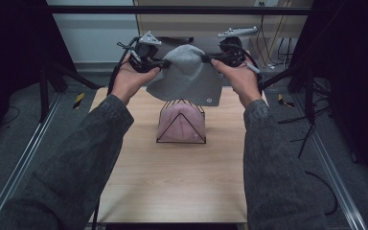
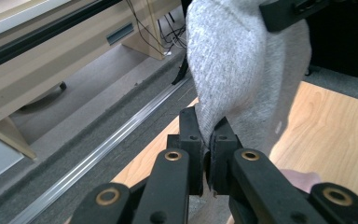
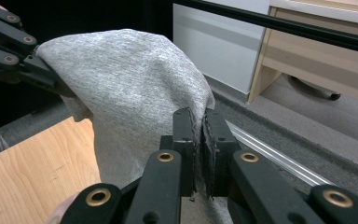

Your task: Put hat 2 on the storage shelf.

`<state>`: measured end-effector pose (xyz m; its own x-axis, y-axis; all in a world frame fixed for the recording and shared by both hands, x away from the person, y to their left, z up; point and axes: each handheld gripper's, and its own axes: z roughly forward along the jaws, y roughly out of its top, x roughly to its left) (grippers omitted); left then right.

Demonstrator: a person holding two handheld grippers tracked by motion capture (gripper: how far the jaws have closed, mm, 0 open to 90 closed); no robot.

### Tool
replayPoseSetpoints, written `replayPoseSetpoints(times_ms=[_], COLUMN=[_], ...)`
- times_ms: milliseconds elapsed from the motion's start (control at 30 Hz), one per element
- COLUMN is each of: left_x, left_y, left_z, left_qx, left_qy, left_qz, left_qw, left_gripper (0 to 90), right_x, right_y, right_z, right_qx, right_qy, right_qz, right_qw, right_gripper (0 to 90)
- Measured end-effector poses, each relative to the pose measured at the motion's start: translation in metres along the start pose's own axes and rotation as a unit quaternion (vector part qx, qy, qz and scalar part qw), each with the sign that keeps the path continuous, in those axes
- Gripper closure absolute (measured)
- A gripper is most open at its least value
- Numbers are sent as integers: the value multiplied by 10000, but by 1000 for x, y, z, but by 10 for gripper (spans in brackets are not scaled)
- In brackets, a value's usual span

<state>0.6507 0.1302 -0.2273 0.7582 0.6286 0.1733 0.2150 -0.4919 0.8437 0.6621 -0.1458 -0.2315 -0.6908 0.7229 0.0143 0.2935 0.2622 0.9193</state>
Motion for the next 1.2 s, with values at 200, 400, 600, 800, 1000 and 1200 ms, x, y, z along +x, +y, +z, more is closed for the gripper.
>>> replayPoseSetpoints(times_ms=[200,400,600,800,1000,1200], left_x=[2,1,1,1,3,1], left_y=[-7,-12,-16,-19,-25,-30], left_z=[4,5,5,4,5,7], left_qx=[61,117,110,94,122,175], left_qy=[-10,-30,-30,-33,-46,-73], left_qz=[-33,-39,-66,-91,-109,-103], left_qw=[10000,9999,9999,9999,9999,9998], left_gripper=[869,869,869,870,870,870], right_x=[1,4,7,9,9,12], right_y=[-3,-8,-11,-12,-17,-23], right_z=[3,6,9,11,13,16], right_qx=[27,53,98,118,182,270], right_qy=[37,86,127,134,136,144], right_qz=[-2,-1,-11,-32,-58,-113], right_qw=[10000,9999,9999,9998,9997,9995], right_gripper=[851,851,851,851,852,851])
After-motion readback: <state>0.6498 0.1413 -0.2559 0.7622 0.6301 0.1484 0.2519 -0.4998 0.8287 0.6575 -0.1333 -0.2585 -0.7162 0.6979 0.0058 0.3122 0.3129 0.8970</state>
